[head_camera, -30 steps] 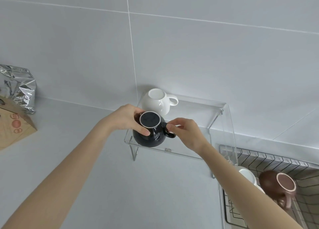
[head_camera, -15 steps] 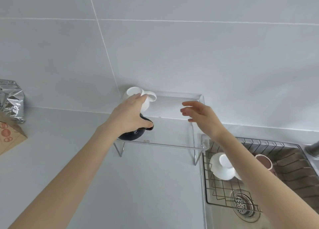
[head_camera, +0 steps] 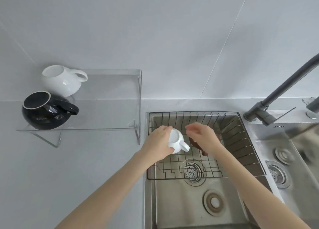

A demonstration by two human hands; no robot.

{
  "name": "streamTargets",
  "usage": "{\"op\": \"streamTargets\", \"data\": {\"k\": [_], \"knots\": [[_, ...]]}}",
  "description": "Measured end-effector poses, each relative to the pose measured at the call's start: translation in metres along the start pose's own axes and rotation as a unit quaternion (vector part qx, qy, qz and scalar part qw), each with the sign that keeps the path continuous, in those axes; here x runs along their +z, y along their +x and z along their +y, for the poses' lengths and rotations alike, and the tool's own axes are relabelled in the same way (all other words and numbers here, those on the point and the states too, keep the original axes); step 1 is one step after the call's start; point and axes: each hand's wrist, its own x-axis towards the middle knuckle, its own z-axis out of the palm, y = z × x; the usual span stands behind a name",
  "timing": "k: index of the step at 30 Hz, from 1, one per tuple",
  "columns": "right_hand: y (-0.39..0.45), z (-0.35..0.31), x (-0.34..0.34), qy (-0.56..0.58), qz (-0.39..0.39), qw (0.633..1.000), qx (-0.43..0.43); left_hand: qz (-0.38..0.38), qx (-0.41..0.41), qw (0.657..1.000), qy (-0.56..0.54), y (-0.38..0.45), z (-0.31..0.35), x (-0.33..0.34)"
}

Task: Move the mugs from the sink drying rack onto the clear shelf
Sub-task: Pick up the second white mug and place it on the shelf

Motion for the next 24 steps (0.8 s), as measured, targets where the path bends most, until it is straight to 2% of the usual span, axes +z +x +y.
{"op": "streamTargets", "data": {"k": [5,9,12,17,24], "knots": [[0.016,0.05,0.02,-0.019,-0.043,0.996,0.07,-0.042,-0.069,0.997,-0.011,0.043,-0.013,0.039],[0.024,0.073,0.038,-0.027,-0.048,0.995,0.086,-0.067,-0.099,0.993,-0.001,0.069,-0.015,0.049],[0.03,0.081,0.045,-0.023,-0.052,0.994,0.09,-0.084,-0.103,0.991,0.003,0.08,-0.018,0.053],[0.03,0.085,0.048,-0.006,-0.035,0.996,0.087,-0.066,-0.101,0.993,-0.002,0.082,-0.022,0.053],[0.008,0.059,0.016,0.015,-0.005,0.999,0.031,-0.058,-0.07,0.995,0.044,0.076,0.002,0.019]]}}
